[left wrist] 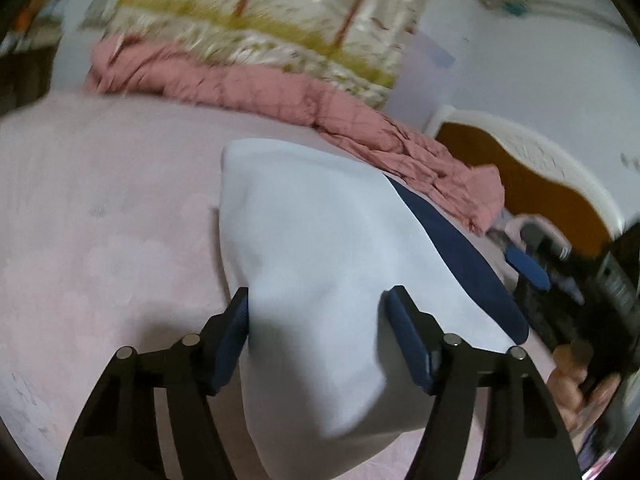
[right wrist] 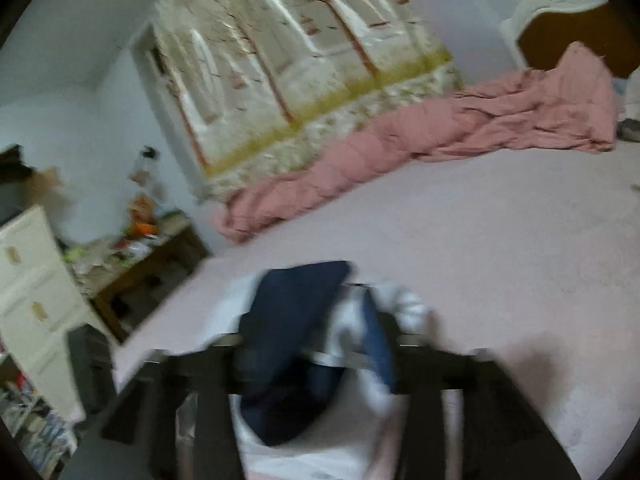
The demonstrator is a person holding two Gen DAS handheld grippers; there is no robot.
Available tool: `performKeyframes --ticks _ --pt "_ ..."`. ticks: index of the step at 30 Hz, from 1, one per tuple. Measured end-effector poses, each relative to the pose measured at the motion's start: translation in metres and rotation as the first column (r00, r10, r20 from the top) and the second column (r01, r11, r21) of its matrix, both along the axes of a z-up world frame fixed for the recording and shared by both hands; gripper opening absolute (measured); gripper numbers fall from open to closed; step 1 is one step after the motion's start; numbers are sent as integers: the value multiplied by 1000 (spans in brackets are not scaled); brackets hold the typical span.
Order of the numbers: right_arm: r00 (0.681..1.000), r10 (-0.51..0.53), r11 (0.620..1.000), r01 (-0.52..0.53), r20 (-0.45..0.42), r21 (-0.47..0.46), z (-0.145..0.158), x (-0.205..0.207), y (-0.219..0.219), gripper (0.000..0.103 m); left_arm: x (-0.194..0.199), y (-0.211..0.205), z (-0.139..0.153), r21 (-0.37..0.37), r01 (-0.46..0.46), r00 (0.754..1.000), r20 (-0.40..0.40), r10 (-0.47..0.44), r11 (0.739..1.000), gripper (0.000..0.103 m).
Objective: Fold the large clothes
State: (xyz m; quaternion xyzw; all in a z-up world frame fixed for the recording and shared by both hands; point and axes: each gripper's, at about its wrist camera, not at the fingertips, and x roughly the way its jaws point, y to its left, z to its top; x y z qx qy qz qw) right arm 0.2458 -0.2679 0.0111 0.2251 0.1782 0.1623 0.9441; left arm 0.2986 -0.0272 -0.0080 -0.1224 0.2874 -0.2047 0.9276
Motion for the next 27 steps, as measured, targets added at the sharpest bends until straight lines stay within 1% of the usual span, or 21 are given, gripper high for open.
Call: performKeyframes --ticks 1,3,4,5,7,8,9,10,11,13,14,15,16,18,19,20,21,23,24,26,27 --pt "998 50 999 -49 -31 10 -3 6 3 61 -3 -6 2 29 4 1000 18 -5 1000 67" --pt "987 109 994 -107 -118 24 -14 20 10 61 -5 -17 3 84 1 999 50 -6 996 67" --pt "975 120 993 -119 -188 14 -22 30 15 61 -4 -20 3 102 -5 998 56 -1 995 67" --pt "970 99 994 -107 -222 -21 -28 34 20 61 -3 -21 3 110 -8 999 54 2 994 67" --pt "979 0 992 -25 -205 -123 -27 30 26 48 -3 -20 0 122 -27 998 57 20 992 70" --pt "981 -60 979 22 -183 -201 -26 26 30 49 -4 -21 0 129 -33 998 60 25 991 73" --pt "981 -104 960 56 -164 -275 -26 24 35 51 -5 -22 0 140 -38 998 64 30 989 74" --pt "979 -126 943 68 -161 -326 -28 23 40 55 -6 -23 -1 152 -52 997 72 41 987 78" --pt "976 -138 939 75 -168 -335 -30 23 42 58 -6 -23 -1 159 -68 996 74 57 985 85" --pt "967 -182 936 116 -176 -331 -31 22 39 85 -3 -17 -4 145 -89 995 57 82 985 93" --pt "962 -203 933 134 -181 -334 -32 22 37 89 -2 -14 -6 129 -88 996 39 84 988 98" --pt "959 -208 935 137 -193 -326 -34 24 35 92 1 -11 -9 115 -84 996 17 82 990 99" --pt "955 -188 950 118 -229 -288 -39 26 28 92 2 -11 -11 110 -83 997 3 83 990 103" --pt "946 -128 979 72 -299 -191 -46 34 20 95 4 -8 -13 104 -84 996 -14 86 991 103" --pt "935 -86 991 46 -343 -122 -54 39 12 99 5 -6 -14 92 -83 996 -27 86 992 103" --pt "922 -45 998 29 -385 -49 -62 44 4 100 7 -3 -16 62 -79 995 -52 82 995 103" --pt "909 14 999 3 -417 42 -71 49 -4 100 10 2 -19 13 -69 994 -89 70 998 103" --pt "887 116 983 -38 -448 178 -89 59 -12 100 18 15 -27 -93 -49 985 -168 33 994 103" --pt "885 140 978 -55 -444 199 -91 62 -13 100 23 20 -31 -141 -42 979 -201 13 989 103" --pt "893 142 981 -70 -427 180 -92 63 -5 100 30 30 -40 -239 -38 965 -261 -27 970 103" --pt "892 152 981 -83 -425 177 -93 65 -1 100 32 33 -43 -270 -31 959 -280 -48 962 103"
